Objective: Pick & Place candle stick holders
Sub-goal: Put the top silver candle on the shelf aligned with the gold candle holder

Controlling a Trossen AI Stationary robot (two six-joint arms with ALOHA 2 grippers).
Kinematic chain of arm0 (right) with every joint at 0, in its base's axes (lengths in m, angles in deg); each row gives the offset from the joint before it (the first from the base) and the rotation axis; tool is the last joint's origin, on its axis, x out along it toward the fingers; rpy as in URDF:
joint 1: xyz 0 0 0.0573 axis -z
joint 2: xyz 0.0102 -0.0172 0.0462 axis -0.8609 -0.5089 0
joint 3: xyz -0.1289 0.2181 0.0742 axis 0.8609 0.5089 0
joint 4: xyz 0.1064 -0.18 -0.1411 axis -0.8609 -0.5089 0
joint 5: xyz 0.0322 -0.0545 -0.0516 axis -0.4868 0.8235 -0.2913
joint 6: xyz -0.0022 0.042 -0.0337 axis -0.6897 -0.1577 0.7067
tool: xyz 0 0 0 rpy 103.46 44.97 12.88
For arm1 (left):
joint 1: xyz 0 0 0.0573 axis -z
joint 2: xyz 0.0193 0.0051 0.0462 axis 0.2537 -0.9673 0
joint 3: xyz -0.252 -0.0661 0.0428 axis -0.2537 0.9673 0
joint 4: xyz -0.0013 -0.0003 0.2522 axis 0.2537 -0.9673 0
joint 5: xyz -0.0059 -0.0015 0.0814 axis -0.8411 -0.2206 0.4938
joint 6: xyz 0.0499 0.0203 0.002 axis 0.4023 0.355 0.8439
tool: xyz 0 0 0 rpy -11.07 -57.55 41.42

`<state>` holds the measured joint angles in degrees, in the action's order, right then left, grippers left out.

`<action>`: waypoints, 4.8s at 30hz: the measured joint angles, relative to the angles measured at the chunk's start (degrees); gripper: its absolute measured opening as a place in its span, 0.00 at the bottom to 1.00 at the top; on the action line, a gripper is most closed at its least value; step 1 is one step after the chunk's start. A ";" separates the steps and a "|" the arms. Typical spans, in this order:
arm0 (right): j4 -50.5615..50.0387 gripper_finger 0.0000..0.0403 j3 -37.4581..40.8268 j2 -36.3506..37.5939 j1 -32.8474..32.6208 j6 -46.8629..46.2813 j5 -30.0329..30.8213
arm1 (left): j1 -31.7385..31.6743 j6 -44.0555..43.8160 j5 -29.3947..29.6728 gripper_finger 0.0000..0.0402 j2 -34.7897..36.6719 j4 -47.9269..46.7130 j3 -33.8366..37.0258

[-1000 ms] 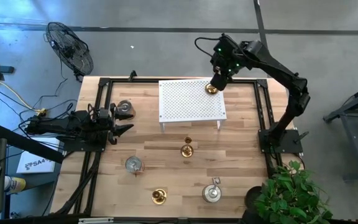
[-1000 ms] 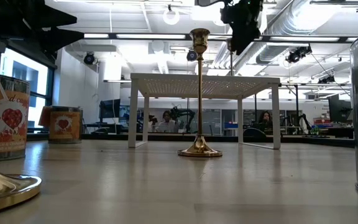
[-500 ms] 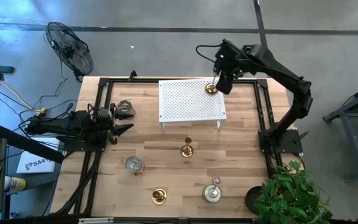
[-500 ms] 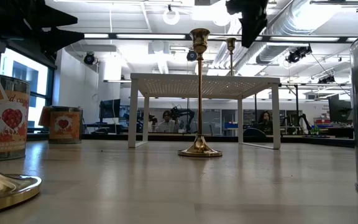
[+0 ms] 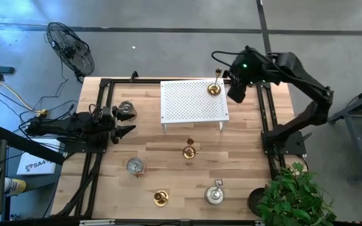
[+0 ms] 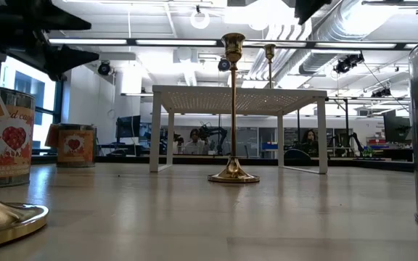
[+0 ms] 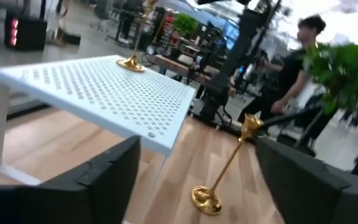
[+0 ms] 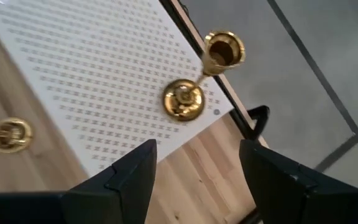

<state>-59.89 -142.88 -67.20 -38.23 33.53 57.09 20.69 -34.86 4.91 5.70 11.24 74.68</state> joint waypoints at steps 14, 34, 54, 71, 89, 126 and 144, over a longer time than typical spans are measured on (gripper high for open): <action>-0.83 0.56 -0.02 1.13 -14.70 -7.57 2.83 | 0.02 -2.46 8.00 0.99 0.00 1.31 0.00; -4.86 0.56 -0.02 1.13 -27.11 -11.87 14.30 | 0.02 -6.94 7.18 0.99 0.43 0.43 -0.52; -0.46 0.56 13.47 4.24 -27.71 -13.58 15.57 | 0.00 -9.58 16.30 0.99 -13.01 -48.83 -26.47; 3.15 0.56 13.84 7.45 -27.71 -13.33 16.83 | -0.04 -40.87 13.63 0.99 -39.86 -84.60 -51.84; 3.19 0.56 13.84 7.45 -27.73 -13.54 16.53 | -10.51 -15.88 12.24 0.99 -44.72 -85.22 -67.39; 5.49 0.56 13.81 7.44 -27.73 -13.54 16.39 | -10.49 -8.82 2.36 0.99 -46.53 -83.05 -66.58; 11.25 0.56 22.03 7.40 -27.73 -12.31 13.36 | -10.49 -9.39 -4.83 0.99 -46.85 -72.50 -66.59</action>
<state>-48.64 -120.85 -59.79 -65.96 21.22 70.46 10.20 -44.24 0.08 -41.15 -61.27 8.08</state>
